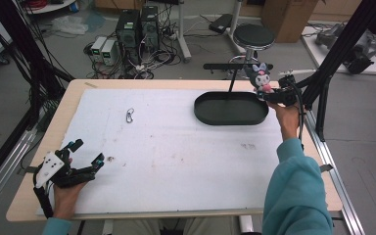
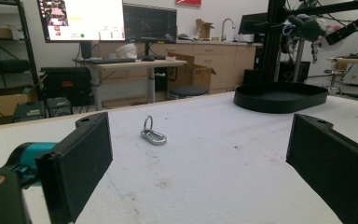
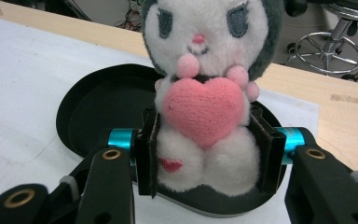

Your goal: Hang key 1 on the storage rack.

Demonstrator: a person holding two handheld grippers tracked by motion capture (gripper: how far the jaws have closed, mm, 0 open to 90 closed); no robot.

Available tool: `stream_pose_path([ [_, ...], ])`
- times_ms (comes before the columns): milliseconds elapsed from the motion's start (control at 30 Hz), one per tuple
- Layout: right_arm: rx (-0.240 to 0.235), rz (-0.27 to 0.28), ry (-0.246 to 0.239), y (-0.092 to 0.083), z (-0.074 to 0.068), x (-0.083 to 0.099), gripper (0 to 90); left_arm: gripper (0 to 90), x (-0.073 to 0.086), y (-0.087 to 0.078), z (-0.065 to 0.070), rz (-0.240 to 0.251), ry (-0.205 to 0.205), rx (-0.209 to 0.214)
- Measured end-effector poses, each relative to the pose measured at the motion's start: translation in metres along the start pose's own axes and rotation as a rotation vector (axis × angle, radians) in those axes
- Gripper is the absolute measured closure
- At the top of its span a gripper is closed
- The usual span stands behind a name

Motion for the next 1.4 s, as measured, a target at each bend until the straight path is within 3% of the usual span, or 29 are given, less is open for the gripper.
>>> stream_pose_path([
  [267, -0.016, -0.007, 0.006, 0.001, -0.002, 0.007, 53.6, 7.1, 0.000, 0.000, 0.000, 0.002, 0.000, -0.002],
  [433, -0.006, -0.065, -0.014, 0.004, 0.000, 0.021, 53.6, 7.1, 0.000, 0.000, 0.000, 0.002, 0.000, -0.002],
  [700, -0.012, -0.093, -0.008, 0.017, -0.002, 0.028, 53.5, 7.1, 0.000, 0.000, 0.000, 0.001, 0.001, -0.002],
  [1067, -0.026, -0.100, -0.005, 0.043, -0.008, 0.029, 53.4, 7.2, 0.000, 0.000, 0.000, 0.004, -0.003, -0.003],
  [1233, -0.033, -0.089, 0.012, 0.051, -0.007, 0.029, 53.1, 7.2, -0.001, 0.000, 0.000, 0.006, -0.004, -0.003],
  [1400, -0.029, -0.079, -0.002, 0.055, -0.010, 0.029, 51.4, 7.2, -0.001, 0.000, -0.001, 0.007, -0.011, -0.003],
])
Point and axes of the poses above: each handheld gripper's, and its own axes: y roughly forward along the jaws, x roughly out of its underside, z roughly to its right, the point moved 10 cm from there along y, roughly forward along the jaws, and after that the axes turned 6 degrees about -y, right-handed, at the moved point
